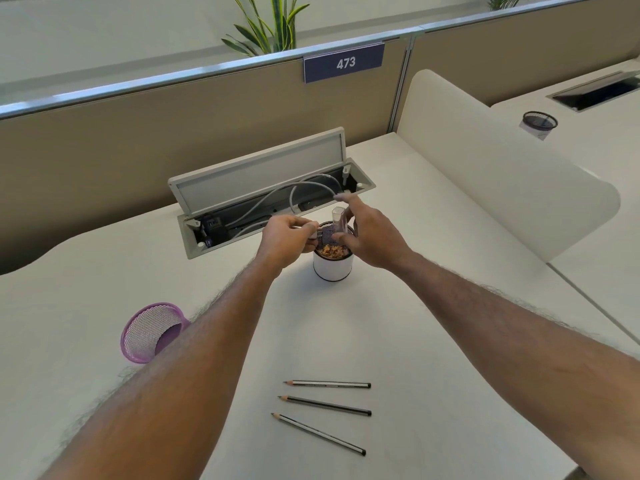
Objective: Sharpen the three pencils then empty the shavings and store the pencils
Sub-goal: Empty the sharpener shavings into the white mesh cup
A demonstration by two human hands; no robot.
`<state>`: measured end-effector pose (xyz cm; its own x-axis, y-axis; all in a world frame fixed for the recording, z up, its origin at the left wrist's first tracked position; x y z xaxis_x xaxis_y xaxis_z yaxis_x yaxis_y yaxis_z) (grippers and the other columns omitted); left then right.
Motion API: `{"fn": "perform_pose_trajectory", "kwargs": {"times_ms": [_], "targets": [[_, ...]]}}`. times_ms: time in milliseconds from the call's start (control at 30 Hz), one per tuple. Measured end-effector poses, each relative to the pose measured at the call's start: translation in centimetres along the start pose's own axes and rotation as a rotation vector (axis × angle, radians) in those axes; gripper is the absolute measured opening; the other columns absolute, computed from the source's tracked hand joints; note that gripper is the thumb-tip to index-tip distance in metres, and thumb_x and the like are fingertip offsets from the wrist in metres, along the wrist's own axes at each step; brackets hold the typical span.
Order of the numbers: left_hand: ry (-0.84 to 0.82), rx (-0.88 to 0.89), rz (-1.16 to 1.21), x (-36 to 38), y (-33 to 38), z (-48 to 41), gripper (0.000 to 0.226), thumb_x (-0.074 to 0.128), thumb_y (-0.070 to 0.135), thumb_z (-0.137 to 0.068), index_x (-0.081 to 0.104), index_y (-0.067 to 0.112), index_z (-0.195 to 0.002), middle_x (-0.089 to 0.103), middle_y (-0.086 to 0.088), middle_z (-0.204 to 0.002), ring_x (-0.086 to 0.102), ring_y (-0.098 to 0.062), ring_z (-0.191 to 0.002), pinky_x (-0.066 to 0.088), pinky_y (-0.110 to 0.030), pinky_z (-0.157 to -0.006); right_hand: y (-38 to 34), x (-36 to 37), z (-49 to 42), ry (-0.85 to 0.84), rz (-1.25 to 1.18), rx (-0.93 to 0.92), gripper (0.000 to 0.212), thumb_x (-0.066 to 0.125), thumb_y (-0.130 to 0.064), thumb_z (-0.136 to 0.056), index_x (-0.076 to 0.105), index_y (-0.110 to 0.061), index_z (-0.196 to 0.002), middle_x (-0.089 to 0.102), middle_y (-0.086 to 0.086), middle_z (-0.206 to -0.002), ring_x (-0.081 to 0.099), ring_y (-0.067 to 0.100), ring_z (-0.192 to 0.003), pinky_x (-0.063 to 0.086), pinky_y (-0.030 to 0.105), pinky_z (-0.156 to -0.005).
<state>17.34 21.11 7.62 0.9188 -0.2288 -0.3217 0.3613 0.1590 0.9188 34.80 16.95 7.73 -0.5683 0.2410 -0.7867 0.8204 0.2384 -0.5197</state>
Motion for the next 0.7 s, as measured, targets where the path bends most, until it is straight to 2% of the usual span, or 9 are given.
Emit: {"fn": "perform_pose_trajectory", "kwargs": {"times_ms": [133,267,367,467,567,667,700], "targets": [[0.001,-0.001,0.004,0.05,-0.1,0.11,0.013,0.065,0.022,-0.095,0.071,0.012,-0.1,0.072,-0.005,-0.089,0.073,-0.015,-0.078,0.061,-0.024,-0.067,0.16,0.03,0.01,0.037,-0.02,0.038,0.064,0.077,-0.02,-0.079,0.044,-0.016,-0.134,0.066,0.005,-0.102,0.047,0.008,-0.068,0.045,0.022,-0.062],[-0.001,-0.003,-0.004,0.14,-0.26,0.14,0.01,0.064,0.021,-0.095,0.07,0.013,-0.098,0.072,-0.005,-0.09,0.073,-0.015,-0.079,0.06,-0.022,-0.065,0.25,0.18,0.24,0.053,-0.04,0.036,0.064,0.076,-0.022,-0.08,0.042,-0.018,-0.134,0.061,-0.002,-0.099,0.047,0.005,-0.065,0.039,0.01,-0.056],[-0.001,-0.007,0.001,0.13,-0.39,0.14,0.016,0.064,0.021,-0.095,0.071,0.01,-0.104,0.072,-0.006,-0.092,0.073,-0.014,-0.079,0.06,-0.022,-0.066,0.19,0.17,0.3,0.035,-0.052,0.041,0.066,0.076,-0.023,-0.08,0.039,-0.02,-0.135,0.063,0.001,-0.101,0.051,0.005,-0.063,0.049,0.016,-0.055],[0.001,-0.006,0.003,0.15,-0.36,0.13,0.016,0.064,0.02,-0.095,0.071,0.01,-0.104,0.072,-0.006,-0.091,0.073,-0.014,-0.079,0.059,-0.021,-0.065,0.0,-0.21,0.22,0.117,-0.054,0.036,0.063,0.075,-0.024,-0.08,0.042,-0.02,-0.133,0.063,-0.001,-0.098,0.048,0.001,-0.061,0.044,0.011,-0.055],[0.001,-0.008,0.002,0.19,-0.32,0.25,0.013,0.063,0.02,-0.095,0.071,0.011,-0.102,0.072,-0.005,-0.091,0.072,-0.013,-0.078,0.059,-0.019,-0.063,-0.11,-0.12,0.2,0.101,-0.027,0.023,0.056,0.078,-0.022,-0.078,0.051,-0.017,-0.126,0.068,0.003,-0.1,0.049,0.005,-0.065,0.054,0.023,-0.058],[-0.002,-0.004,-0.002,0.28,-0.27,0.36,0.014,0.063,0.02,-0.095,0.071,0.011,-0.102,0.072,-0.005,-0.091,0.073,-0.014,-0.079,0.059,-0.02,-0.064,-0.09,-0.08,0.27,0.138,-0.06,0.039,0.054,0.076,-0.022,-0.08,0.051,-0.016,-0.127,0.067,0.003,-0.099,0.051,0.006,-0.064,0.047,0.014,-0.056],[-0.004,-0.004,-0.001,0.27,-0.28,0.37,0.014,0.063,0.02,-0.095,0.071,0.011,-0.102,0.072,-0.005,-0.091,0.073,-0.014,-0.08,0.059,-0.02,-0.064,-0.06,-0.14,0.21,0.141,-0.072,0.044,0.054,0.076,-0.022,-0.08,0.051,-0.016,-0.127,0.066,0.002,-0.097,0.051,0.007,-0.064,0.049,0.016,-0.056]]}}
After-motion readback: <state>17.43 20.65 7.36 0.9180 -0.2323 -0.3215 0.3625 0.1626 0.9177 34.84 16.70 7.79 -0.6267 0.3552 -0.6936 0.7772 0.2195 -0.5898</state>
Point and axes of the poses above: each hand's wrist, its own z-axis away from the middle knuckle, its own x-axis out of the palm, y = z × x, the point moved 2 cm from there along -z, towards the middle knuckle
